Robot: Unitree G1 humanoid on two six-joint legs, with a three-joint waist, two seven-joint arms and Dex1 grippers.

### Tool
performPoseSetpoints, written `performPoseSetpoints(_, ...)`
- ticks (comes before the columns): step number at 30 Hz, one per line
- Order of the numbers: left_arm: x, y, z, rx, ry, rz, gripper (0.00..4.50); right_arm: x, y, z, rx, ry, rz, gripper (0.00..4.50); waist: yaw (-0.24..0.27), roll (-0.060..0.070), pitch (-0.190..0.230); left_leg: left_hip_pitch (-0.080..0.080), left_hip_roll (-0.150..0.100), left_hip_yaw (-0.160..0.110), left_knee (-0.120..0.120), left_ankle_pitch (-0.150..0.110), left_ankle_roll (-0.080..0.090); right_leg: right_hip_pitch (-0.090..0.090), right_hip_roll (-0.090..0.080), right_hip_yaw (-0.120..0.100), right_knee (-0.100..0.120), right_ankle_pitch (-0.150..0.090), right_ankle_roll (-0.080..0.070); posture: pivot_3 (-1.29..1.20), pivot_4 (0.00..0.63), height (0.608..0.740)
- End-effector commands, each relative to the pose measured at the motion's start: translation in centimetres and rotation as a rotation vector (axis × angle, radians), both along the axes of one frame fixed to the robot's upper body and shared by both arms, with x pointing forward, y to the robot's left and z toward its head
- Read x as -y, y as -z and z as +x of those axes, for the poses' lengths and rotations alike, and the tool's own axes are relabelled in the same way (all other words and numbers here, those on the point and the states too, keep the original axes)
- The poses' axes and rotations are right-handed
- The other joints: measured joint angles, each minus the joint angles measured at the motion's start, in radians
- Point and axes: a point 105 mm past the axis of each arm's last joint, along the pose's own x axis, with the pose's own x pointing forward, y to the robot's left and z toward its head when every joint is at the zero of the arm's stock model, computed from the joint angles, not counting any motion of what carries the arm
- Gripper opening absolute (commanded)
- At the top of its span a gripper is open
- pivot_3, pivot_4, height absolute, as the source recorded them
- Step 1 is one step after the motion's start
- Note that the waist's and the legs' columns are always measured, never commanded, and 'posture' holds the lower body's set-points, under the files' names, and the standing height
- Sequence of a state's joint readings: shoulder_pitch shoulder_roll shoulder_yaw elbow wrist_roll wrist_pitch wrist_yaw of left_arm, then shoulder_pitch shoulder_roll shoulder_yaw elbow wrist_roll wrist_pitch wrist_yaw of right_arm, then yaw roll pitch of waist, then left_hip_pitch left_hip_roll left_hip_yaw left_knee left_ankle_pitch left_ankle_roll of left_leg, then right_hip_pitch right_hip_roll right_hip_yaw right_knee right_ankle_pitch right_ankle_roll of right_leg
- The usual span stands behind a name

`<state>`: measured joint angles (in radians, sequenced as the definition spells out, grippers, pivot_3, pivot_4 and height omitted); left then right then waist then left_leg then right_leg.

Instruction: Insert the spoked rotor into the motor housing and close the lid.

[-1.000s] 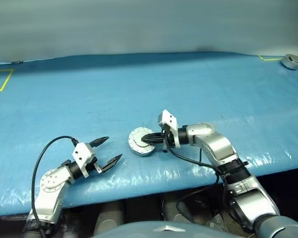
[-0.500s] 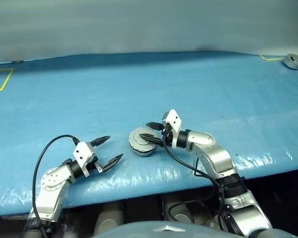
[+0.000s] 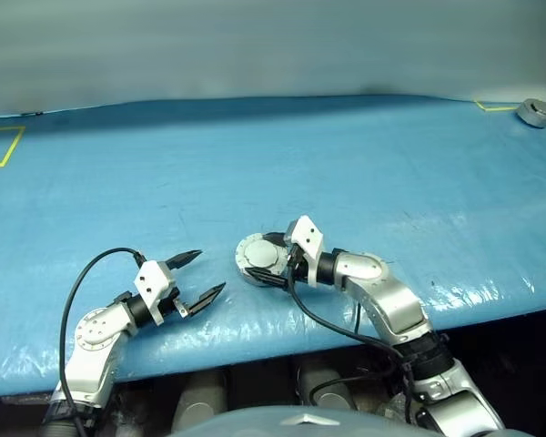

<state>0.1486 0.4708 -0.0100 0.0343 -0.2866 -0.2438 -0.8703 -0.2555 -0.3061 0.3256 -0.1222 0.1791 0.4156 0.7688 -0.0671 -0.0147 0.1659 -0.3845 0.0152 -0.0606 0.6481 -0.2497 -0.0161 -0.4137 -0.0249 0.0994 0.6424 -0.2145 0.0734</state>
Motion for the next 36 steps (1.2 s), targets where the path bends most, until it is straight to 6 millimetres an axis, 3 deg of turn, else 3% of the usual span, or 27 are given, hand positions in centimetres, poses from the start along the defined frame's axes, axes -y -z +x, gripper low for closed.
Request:
performPoseSetpoints(1, 0.2, -0.7, 0.0, 0.03, 0.001, -0.004, 4.5, 0.0, 0.3, 0.2, 0.016, 0.015, -0.022, 3.48, 0.0, 0.0, 0.0, 0.0, 0.0, 0.0, 0.0, 0.0, 0.0, 0.0, 0.0, 0.0, 0.0, 0.0, 0.0, 0.0, 0.15, 0.74)
performPoseSetpoints(3, 0.2, -0.6, -0.1, 0.03, 0.0, -0.004, 4.5, 0.0, 0.3, 0.3, 0.029, 0.015, -0.033, 3.0, 0.0, 0.0, 0.0, 0.0, 0.0, 0.0, 0.0, 0.0, 0.0, 0.0, 0.0, 0.0, 0.0, 0.0, 0.0, 0.0, 0.15, 0.74)
performPoseSetpoints(15, 0.1, -0.6, -0.2, 0.028, -0.005, -0.004, 4.5, -0.7, -0.6, 0.2, 0.001, 0.035, 0.009, 3.0, -0.002, 0.0, 0.0, 0.001, 0.0, 0.0, 0.0, 0.0, 0.0, 0.0, 0.0, 0.0, 0.0, 0.0, 0.0, 0.0, 0.15, 0.74)
performPoseSetpoints(21, 0.2, -0.5, -0.2, 0.025, -0.004, -0.007, 4.5, -0.3, 1.5, -0.3, 0.0, 0.028, -0.1, 3.0, -0.001, 0.0, 0.0, 0.001, 0.0, 0.0, 0.0, 0.0, 0.0, 0.001, 0.0, 0.0, 0.0, 0.0, 0.0, 0.0, 0.15, 0.74)
performPoseSetpoints(27, 0.2, -0.5, -0.3, 0.02, -0.009, -0.014, 4.5, 1.5, 3.3, 0.9, 0.006, 0.101, -0.212, 3.0, -0.001, -0.001, -0.001, 0.002, 0.0, 0.0, 0.0, 0.0, 0.0, 0.002, 0.0, 0.0, 0.0, 0.0, 0.0, 0.0, 0.15, 0.74)
performPoseSetpoints(36, 0.2, -0.4, -0.4, 0.006, -0.013, -0.014, 4.5, 2.4, 3.2, 1.4, -0.054, 0.119, -0.174, 3.0, 0.0, -0.002, -0.002, 0.007, 0.0, 0.0, 0.002, 0.001, 0.0, 0.004, 0.0, 0.0, 0.0, 0.0, -0.001, 0.0, 0.15, 0.74)
